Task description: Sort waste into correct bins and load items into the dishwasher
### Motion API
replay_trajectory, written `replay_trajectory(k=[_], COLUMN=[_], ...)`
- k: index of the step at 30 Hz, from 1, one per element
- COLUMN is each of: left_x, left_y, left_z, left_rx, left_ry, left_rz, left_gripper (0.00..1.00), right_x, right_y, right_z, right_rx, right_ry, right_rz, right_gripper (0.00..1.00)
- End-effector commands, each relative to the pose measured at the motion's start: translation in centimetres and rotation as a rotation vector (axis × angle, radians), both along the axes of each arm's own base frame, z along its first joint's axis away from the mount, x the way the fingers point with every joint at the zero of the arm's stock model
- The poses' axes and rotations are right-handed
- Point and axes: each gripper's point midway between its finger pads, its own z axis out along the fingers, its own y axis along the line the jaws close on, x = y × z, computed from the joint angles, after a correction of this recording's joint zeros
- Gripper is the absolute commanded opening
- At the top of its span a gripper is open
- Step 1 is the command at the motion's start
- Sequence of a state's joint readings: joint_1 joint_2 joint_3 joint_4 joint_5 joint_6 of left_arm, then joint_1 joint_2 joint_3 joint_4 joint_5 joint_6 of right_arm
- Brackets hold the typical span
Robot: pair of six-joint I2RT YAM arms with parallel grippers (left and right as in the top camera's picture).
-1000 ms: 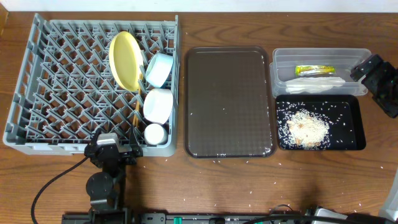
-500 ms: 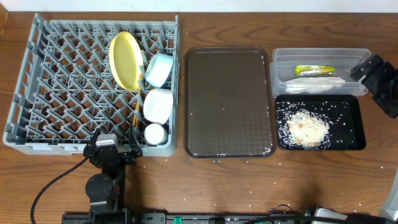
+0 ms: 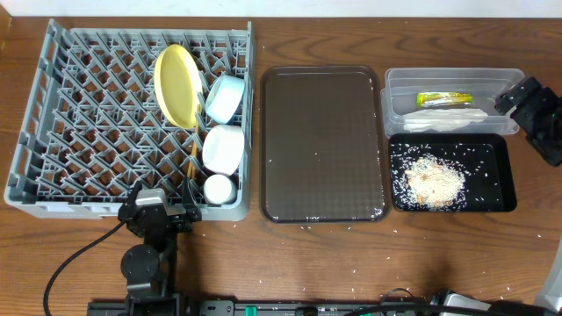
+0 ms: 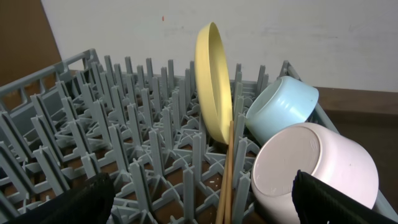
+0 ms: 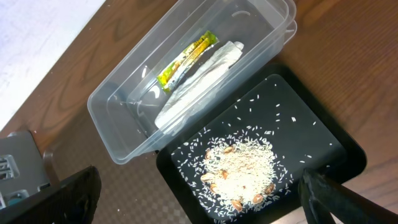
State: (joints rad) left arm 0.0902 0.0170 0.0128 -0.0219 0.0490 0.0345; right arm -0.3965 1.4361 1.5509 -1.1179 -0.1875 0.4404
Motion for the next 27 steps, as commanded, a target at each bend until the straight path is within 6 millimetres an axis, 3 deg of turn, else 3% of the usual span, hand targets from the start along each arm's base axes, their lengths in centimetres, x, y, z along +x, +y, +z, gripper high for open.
replay_trajectory(k=[1,6,9,15,19,27], left_x=[-0.2,-0.2,-0.2,-0.2,-0.2,-0.2], left_y=[0.4,0.4,0.4,0.4,0.4,0.4], left_z=[-1.6,-1.6,-1.6,-1.6,-1.6,-1.6], left_rx=[0.010,0.010,0.010,0.010,0.010,0.010], left_ry=[0.060,0.059,0.060,0.059,0.059,0.060], left_rz=[0.019,0.019,0.019,0.019,0.018,0.019], left_gripper=[0.92,0.92,0.92,0.92,0.92,0.92], right_x=[-0.1,0.0,0.2,-2.0,-4.0,-7.2], right_y=[-0.1,1.4,4.7,8.9,10.3,12.2], right_z=[0.1,1.9,5.3,6.8,5.0,-1.8], right_rx=[-0.001,-0.095,-0.330,-0.464,-0.487,-0.490], right_ry=[-0.001,-0.063,-0.203,-0.422,-0.554,-0.737], right_rz=[-0.012,0.100,0.329,0.448,0.464,0.512], right_gripper=[0.99,0.99,0.99,0.99,0.99,0.99])
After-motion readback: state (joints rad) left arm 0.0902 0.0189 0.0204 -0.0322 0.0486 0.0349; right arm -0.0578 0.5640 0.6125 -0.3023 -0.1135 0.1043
